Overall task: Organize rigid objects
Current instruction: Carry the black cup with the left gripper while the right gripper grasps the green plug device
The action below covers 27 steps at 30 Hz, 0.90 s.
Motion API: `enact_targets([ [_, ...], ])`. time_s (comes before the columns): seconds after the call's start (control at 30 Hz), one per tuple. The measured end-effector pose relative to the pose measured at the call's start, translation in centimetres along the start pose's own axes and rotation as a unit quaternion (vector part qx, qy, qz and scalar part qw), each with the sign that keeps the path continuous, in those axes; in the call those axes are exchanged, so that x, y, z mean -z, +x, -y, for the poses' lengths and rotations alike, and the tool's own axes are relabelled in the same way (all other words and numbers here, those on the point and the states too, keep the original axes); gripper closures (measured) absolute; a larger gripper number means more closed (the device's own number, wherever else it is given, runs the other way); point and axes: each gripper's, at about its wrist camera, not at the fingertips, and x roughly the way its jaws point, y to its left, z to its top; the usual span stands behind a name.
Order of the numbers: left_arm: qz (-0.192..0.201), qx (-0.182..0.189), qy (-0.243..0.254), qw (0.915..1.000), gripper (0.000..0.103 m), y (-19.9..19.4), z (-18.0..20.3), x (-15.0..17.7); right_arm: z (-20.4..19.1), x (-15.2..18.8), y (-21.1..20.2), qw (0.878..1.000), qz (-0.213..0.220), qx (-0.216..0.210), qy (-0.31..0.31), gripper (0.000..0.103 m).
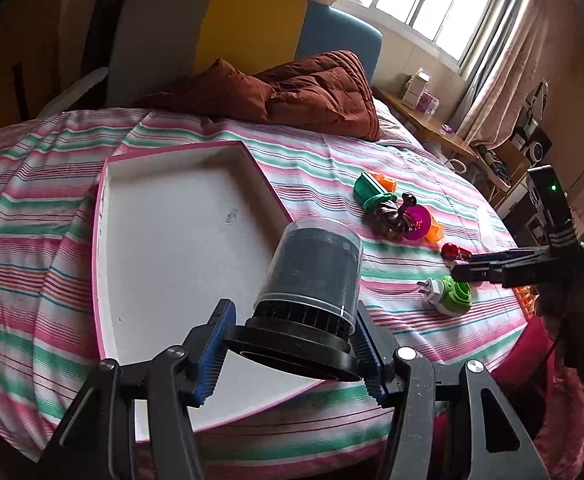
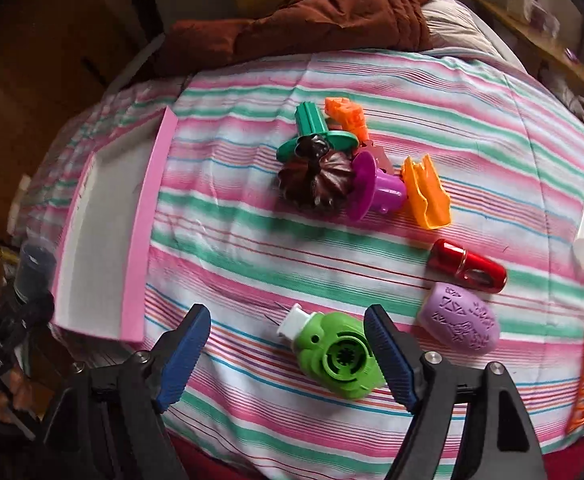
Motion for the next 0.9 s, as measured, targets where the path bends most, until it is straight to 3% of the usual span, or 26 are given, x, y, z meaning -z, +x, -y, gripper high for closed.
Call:
enact_targets([
  [0.1,0.0,-0.001,-0.007,1.0,0.045,-0.2,-0.6,0.3,-1.7,0.6,1.5,0.993,-0.051,0.059,-0.085,0.019],
  [0.23,-0.002,-0.005,-0.017,0.9998,0.045,-0.3,-1.4,0.6,-3.2,1.7,4.5,0.966,-0.09,0.166,-0.179,0.02],
  [0.3,-0.002,-0.009,-0.02,0.9998,0.045,-0.5,-1.7,0.8,-3.1,2.0,6.3,0.957,-0.112,0.184,-0.192,0.028],
  [0.33,-0.001,-0.011,-0.021,0.9997,0.045,-0.6,-1.9,0.9,-2.9,2.1,6.9,0.955,-0.117,0.195,-0.189,0.038],
  [0.43,-0.002,-0.017,-0.028,0.9995,0.045,-0.6,-2.5,0.9,-2.7,1.1,5.9,0.968,-0.075,0.182,-0.153,0.039],
  [0.57,-0.004,-0.026,-0.038,0.9989,0.045,-0.3,-3.3,1.1,-2.5,-0.6,4.9,0.987,-0.022,0.135,-0.084,0.039],
  [0.67,-0.003,-0.035,-0.042,0.9985,0.045,-0.4,-3.9,1.0,-2.4,-1.5,6.5,0.994,-0.021,0.095,-0.04,0.038],
  [0.9,-0.006,-0.056,-0.074,0.9957,0.045,0.1,-6.9,-0.2,-0.8,-1.1,8.1,0.999,-0.01,0.054,-0.003,0.038],
])
